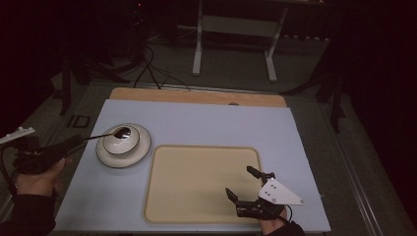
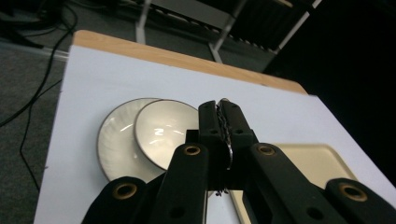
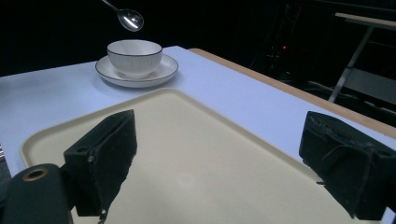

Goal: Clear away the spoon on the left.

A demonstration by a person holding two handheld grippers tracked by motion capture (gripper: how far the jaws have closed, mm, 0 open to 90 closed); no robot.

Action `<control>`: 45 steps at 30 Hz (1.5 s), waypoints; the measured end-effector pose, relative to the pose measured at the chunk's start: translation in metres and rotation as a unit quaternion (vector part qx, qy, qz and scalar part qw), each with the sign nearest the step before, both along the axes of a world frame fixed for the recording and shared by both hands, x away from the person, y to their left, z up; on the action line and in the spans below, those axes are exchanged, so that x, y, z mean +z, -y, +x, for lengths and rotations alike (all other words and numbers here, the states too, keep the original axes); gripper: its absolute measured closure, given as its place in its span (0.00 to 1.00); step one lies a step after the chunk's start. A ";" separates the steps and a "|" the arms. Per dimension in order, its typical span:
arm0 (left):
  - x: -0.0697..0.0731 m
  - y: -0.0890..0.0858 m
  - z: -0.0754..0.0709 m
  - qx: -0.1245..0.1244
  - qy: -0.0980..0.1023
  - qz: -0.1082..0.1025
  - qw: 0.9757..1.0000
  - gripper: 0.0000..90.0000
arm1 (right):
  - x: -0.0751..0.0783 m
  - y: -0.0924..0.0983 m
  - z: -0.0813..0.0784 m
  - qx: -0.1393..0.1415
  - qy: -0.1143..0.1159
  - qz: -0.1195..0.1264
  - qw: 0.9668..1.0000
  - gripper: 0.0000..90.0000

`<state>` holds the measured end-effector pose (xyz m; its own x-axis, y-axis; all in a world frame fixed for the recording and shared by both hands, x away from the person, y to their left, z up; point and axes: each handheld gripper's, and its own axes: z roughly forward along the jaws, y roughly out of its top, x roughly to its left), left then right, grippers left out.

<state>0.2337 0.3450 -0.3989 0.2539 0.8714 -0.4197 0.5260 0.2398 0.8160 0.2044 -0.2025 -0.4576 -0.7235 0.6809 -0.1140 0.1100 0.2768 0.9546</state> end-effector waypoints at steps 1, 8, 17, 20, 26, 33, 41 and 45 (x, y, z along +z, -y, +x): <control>0.003 0.002 0.000 -0.005 0.002 0.003 1.000 1.00 | 0.000 0.000 0.000 -0.001 0.001 0.000 1.000 0.13; 0.017 0.013 0.001 -0.049 0.004 0.022 0.999 1.00 | 0.000 0.000 0.000 -0.003 0.002 0.002 1.000 0.13; 0.033 0.034 0.004 -0.115 0.013 0.045 0.992 1.00 | 0.000 0.001 0.000 -0.002 0.003 0.002 1.000 0.13; 0.035 0.040 0.006 -0.133 0.010 0.049 0.990 1.00 | 0.000 0.001 0.000 -0.002 0.004 0.002 1.000 0.13; 0.040 0.054 0.010 -0.158 0.015 0.065 0.985 1.00 | 0.000 0.002 0.001 -0.001 0.002 0.005 1.000 0.13; 0.045 0.071 0.018 -0.204 0.014 0.080 0.975 1.00 | 0.001 0.002 0.000 -0.001 0.005 0.005 1.000 0.13; 0.045 0.090 0.027 -0.253 0.007 0.088 0.964 1.00 | 0.001 0.003 0.000 0.001 0.006 0.004 1.000 0.13; 0.045 0.097 0.030 -0.262 0.011 0.094 0.961 1.00 | 0.001 0.003 -0.001 0.002 0.006 0.004 1.000 0.13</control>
